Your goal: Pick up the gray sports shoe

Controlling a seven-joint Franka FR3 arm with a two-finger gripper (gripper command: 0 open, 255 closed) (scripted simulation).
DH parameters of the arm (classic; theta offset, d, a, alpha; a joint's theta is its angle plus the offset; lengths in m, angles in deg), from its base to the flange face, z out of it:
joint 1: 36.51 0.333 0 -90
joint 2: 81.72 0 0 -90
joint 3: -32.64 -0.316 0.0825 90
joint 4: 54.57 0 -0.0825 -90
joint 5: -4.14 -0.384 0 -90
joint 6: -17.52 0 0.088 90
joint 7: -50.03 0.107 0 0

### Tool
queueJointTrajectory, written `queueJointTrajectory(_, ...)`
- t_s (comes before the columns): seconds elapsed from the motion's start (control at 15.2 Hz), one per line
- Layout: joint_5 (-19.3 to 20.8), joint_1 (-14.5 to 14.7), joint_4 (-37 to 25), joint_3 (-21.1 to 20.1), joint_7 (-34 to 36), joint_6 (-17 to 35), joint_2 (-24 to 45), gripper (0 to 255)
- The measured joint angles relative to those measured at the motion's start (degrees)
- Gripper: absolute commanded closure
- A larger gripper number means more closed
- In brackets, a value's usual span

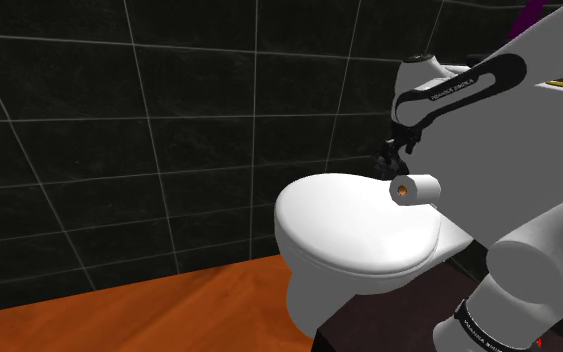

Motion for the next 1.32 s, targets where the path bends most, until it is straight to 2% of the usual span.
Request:
queueJointTrajectory(0.46, 7.4, -4.6, -5.2, 3.1, 4.1, 7.5, 11.6, 0)
queueJointTrajectory(0.99, 10.8, -5.4, -4.8, 3.8, 7.9, 12.6, 16.5, 0)
queueJointTrajectory(1.06, 10.9, -5.4, -4.8, 3.8, 8.1, 12.9, 16.8, 255)
queueJointTrajectory(1.32, 11.1, -5.4, -4.8, 3.8, 8.3, 13.1, 17.0, 255)
